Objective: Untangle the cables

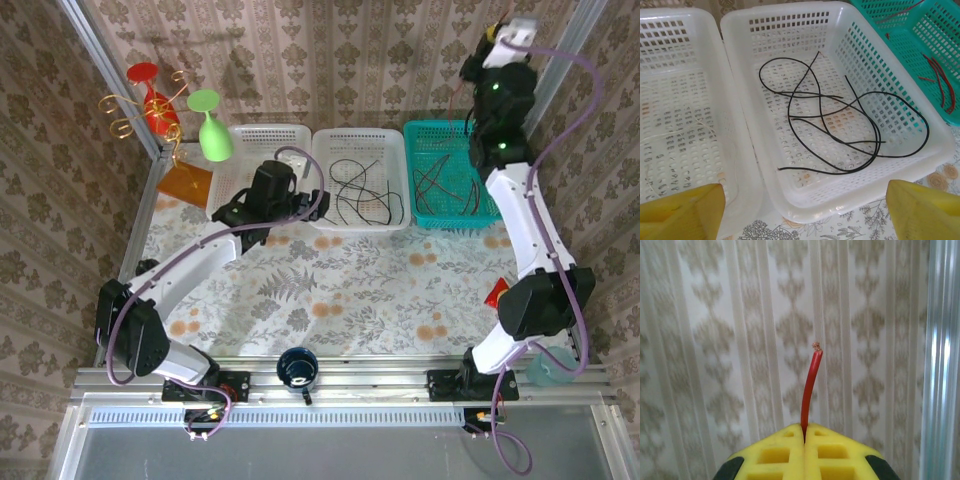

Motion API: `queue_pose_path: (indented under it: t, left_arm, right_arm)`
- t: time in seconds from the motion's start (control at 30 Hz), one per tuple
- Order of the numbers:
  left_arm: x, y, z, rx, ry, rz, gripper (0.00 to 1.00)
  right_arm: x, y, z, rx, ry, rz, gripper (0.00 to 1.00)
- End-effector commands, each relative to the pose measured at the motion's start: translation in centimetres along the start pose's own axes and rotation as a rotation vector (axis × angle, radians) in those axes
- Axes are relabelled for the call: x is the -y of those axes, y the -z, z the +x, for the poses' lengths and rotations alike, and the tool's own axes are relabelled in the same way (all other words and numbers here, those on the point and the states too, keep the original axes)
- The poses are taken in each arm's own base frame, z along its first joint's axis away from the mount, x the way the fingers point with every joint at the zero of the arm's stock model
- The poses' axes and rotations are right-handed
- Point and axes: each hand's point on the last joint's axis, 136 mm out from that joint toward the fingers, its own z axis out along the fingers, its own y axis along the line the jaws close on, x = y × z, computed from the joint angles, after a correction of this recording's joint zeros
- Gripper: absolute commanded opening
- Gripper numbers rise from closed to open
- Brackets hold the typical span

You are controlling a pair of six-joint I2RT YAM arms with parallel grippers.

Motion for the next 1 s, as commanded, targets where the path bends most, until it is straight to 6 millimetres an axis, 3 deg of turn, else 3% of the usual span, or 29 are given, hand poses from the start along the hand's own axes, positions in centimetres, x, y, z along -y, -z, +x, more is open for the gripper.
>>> queue_pose_path:
  t: [0.0,0.07,0.17,0.27,0.43,0.63,0.97]
  left_arm:
    - [0.9,0.9,-0.6,0.032,0.020,0.023,0.84]
    - [1.5,1.2,-1.0,0.038,0.010,0.036,0.84]
    - [2.1,1.5,-1.3,0.040,-0.002,0.046,0.85]
    - [2.5,1.7,-1.2,0.038,-0.010,0.051,0.85]
    - [2.4,1.9,-0.4,0.033,-0.006,0.044,0.85]
    - [2.3,2.1,0.5,0.022,-0.002,0.043,0.85]
    - [2.6,2.0,1.7,0.001,0.001,0.048,0.86]
  right_arm:
    - [1.1,0.4,9.7,-0.188,0.016,0.093,0.00]
    - [1.3,1.0,15.3,-0.301,0.034,0.108,0.00]
    - [1.9,1.6,22.2,-0.468,0.082,0.124,0.00]
    - [2.9,2.3,27.3,-0.625,0.098,0.144,0.00]
    - [4.0,3.5,33.7,-0.874,0.037,0.131,0.00]
    - [5.3,5.2,39.4,-1.147,-0.062,0.149,0.00]
    - [5.9,8.1,44.8,-1.411,-0.131,0.170,0.00]
